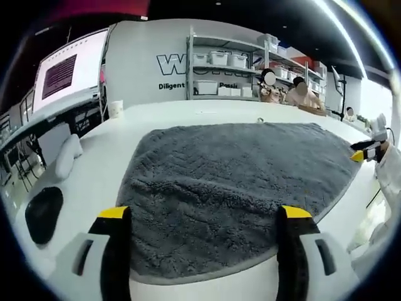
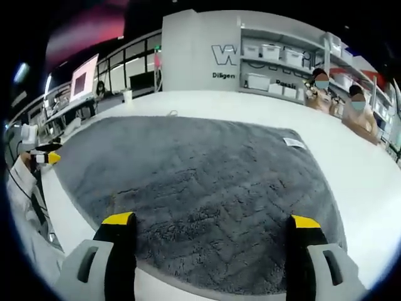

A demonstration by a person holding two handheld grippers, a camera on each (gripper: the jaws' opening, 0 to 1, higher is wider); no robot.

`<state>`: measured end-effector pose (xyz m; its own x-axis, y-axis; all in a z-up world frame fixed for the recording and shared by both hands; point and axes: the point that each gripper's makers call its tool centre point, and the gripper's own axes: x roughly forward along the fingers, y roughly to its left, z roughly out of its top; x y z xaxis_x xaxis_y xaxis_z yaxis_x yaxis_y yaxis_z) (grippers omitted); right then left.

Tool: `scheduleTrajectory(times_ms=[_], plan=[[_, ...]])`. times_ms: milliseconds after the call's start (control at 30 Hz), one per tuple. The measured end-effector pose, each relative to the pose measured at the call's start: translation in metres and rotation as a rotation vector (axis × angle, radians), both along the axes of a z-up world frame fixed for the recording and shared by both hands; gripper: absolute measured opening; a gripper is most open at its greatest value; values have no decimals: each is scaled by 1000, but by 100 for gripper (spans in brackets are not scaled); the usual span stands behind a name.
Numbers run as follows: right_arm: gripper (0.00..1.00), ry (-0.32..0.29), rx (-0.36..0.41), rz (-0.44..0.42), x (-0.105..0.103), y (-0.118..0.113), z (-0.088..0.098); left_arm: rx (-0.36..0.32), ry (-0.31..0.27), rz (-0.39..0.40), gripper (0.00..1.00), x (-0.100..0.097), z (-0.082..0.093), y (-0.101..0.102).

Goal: Open the folded towel by lifting each exposed corner and separating the folded layers until the towel lies flat within the target outline without major curled edges

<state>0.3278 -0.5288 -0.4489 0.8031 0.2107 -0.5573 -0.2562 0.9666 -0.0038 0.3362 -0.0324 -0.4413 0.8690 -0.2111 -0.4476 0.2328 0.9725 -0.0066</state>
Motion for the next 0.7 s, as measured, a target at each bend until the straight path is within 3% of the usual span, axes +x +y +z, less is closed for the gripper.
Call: scheduleTrajectory(times_ms=[700], plan=[[99, -23, 6, 5, -12, 2, 0, 5, -16, -23, 95, -4, 0, 3]])
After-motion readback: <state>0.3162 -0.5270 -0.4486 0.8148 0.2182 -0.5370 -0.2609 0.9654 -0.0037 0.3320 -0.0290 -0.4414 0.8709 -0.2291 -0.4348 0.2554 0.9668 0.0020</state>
